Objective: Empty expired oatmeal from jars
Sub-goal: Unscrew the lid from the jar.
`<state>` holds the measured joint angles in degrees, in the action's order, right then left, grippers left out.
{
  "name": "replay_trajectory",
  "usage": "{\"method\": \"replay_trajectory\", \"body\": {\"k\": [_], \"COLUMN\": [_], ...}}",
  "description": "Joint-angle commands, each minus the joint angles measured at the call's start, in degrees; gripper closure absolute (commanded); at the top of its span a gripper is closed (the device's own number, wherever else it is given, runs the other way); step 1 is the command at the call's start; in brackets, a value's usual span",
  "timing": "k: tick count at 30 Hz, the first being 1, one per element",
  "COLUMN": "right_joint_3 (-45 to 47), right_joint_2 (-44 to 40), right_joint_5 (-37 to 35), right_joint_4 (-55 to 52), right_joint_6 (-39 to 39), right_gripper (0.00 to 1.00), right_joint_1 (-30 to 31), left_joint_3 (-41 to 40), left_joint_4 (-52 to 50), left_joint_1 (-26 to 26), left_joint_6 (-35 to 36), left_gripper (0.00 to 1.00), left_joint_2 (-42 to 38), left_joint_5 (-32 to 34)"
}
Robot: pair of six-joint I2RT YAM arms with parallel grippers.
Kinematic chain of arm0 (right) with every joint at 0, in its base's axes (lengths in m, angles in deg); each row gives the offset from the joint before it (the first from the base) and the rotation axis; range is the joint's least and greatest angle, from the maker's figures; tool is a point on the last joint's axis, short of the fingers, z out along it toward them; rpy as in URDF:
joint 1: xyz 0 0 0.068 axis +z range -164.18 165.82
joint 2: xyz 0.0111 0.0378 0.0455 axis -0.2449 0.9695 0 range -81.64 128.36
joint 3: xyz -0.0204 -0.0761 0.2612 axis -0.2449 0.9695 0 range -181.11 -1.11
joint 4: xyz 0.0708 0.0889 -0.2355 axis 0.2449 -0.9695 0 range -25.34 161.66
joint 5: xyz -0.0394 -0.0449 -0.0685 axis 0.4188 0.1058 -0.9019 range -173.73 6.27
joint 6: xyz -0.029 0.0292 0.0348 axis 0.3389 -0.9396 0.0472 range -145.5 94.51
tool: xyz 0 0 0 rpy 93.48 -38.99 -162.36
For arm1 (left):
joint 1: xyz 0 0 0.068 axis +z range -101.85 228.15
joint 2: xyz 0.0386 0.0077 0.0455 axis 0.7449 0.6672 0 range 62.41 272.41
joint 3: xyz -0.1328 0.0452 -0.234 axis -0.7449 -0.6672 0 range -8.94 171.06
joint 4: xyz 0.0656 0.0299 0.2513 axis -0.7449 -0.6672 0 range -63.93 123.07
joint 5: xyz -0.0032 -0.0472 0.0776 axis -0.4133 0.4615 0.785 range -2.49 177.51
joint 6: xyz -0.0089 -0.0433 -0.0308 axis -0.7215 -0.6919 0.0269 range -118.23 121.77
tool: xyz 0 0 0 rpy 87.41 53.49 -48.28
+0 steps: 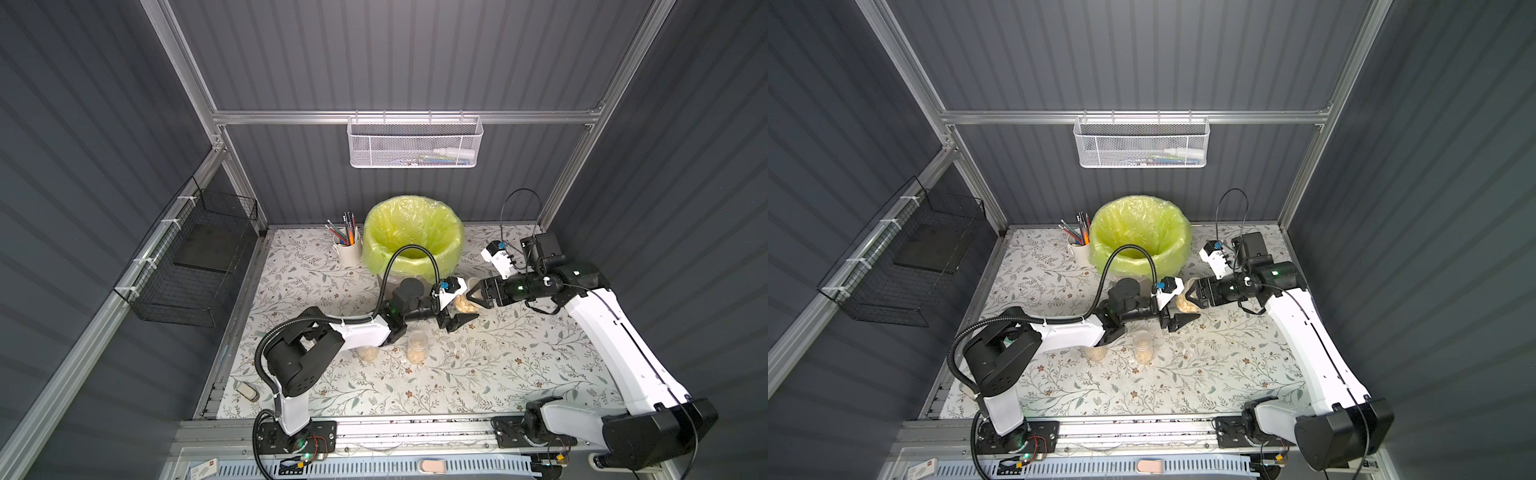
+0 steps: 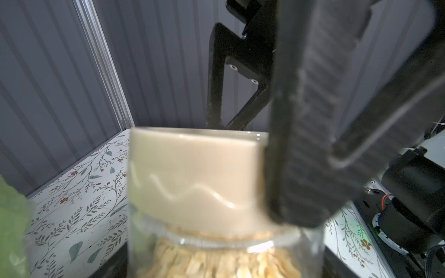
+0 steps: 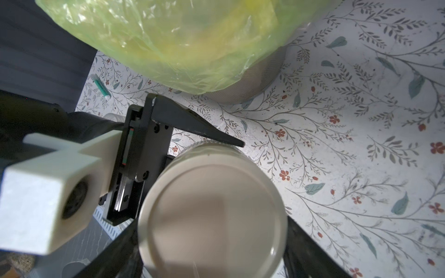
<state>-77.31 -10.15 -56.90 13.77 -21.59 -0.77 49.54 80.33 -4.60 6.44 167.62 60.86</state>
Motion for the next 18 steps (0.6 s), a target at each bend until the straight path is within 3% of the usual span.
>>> {"method": "replay_trajectory", "body": {"k": [1,6,18], "right_joint_3": [-1.3,-1.1,-1.5], "right_joint_2": [0.6,-0.3,-0.7], "right_joint_5": [4.3,3.8,4.6], "right_joint_4": [1.3,1.6,-1.2], "right_joint_6": [10.9,18.9,24.0], "right_gripper": [0.26,0.21,0.13], "right_joint_1": [1.5,3.1,4.3], "left_joint_3": [1.1,1.7,0.9], "left_joint_4": [6.4,5.6,6.5], "left_joint_1": [-1.6,-1.6,-1.6], "left_joint_6": [-0.2,0.1,0.9], "left_gripper": [0.87,0.87,0.88], "left_joint_2": [-3.3,-3.1,-3.7], "left_joint_5": [-5.1,-5.5,-3.8]}}
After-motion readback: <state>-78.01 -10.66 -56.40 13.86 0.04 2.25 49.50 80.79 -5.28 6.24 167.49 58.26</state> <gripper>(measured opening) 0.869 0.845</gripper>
